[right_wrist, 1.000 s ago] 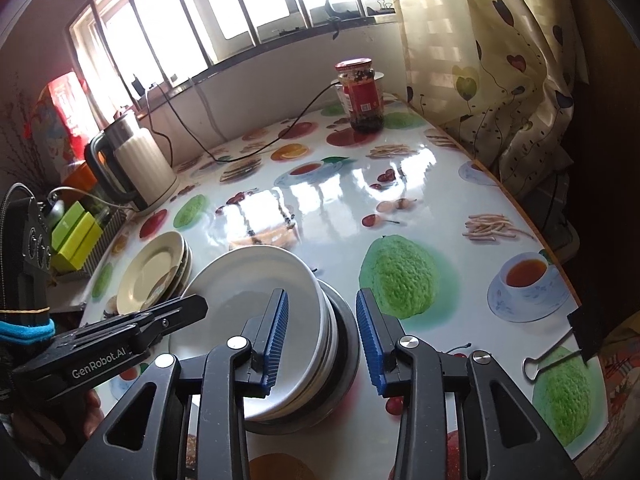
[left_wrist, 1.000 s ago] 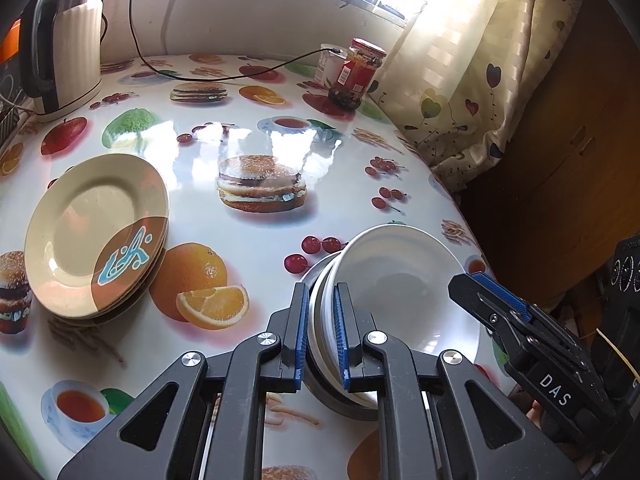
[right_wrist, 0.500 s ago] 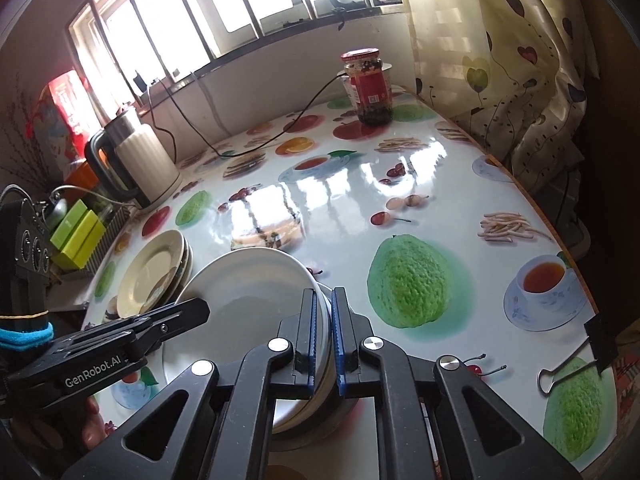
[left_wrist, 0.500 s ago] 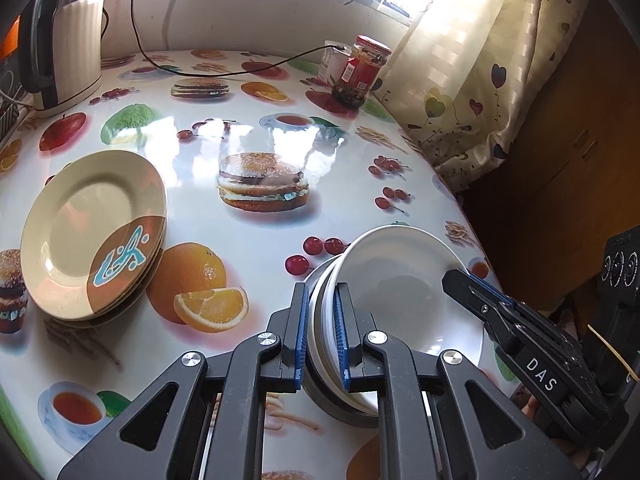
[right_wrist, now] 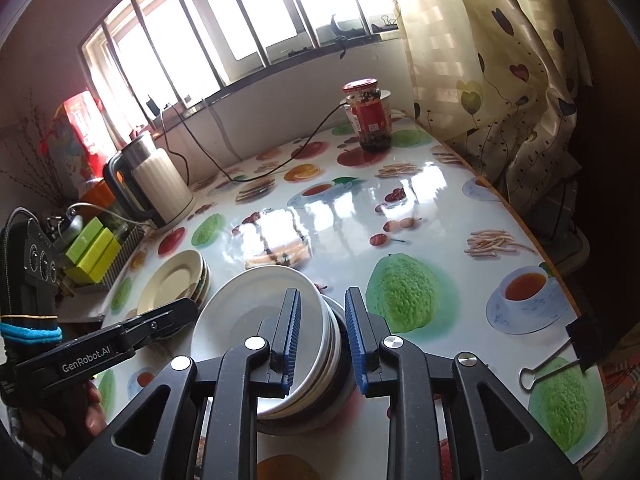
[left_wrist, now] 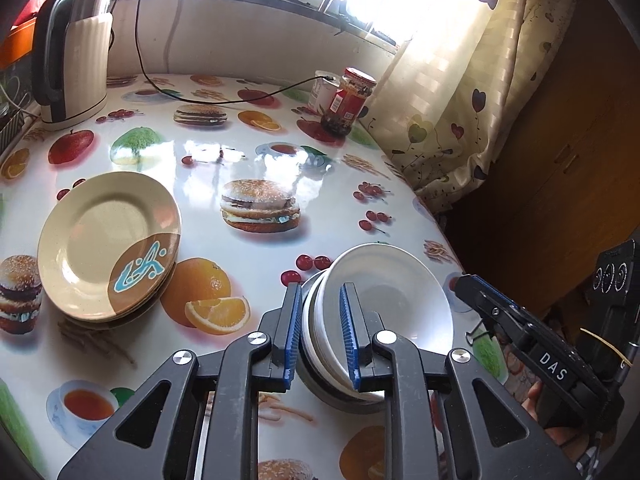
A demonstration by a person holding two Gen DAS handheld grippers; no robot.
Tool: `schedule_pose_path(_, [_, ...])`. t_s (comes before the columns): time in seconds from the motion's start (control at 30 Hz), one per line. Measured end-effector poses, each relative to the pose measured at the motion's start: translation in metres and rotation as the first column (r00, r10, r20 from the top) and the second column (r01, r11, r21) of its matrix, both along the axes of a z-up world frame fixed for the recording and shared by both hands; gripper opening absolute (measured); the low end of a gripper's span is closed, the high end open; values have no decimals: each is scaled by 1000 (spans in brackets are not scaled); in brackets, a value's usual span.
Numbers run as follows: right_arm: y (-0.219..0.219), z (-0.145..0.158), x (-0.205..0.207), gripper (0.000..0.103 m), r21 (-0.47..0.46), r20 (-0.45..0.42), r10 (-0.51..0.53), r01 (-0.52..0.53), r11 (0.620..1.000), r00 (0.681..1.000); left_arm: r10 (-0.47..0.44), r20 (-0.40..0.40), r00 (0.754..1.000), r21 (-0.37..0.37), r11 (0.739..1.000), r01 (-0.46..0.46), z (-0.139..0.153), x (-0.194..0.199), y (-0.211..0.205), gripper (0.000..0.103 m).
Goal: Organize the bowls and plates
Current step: 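Grip the rims of the whole bowl stack with the left gripper, then lift the bowl stack off the table with the left gripper, tilting it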
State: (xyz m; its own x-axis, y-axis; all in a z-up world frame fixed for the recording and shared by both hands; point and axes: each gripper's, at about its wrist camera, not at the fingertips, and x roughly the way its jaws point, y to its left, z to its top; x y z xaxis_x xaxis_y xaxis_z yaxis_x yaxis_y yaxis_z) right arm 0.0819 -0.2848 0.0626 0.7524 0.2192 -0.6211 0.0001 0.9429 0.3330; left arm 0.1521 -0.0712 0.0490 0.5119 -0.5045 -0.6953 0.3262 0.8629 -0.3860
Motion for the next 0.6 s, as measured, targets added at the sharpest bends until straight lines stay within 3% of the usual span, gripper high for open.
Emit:
schedule_pose_path(0.27, [-21, -5, -21, 23, -3, -2, -47, 47, 999, 999, 22, -25, 999, -13, 1000, -22, -12, -9, 18, 22])
schedule_pose_path(0.4, [-30, -18, -28, 23, 20, -31, -58, 58, 998, 998, 21, -62, 998, -62, 998, -24, -22, -10, 25, 22])
schedule_pose_path(0.6, [-36, -39, -28, 23, 115, -64, -17, 24, 993, 998, 23, -134, 991, -113, 993, -38, -43, -9, 28, 22])
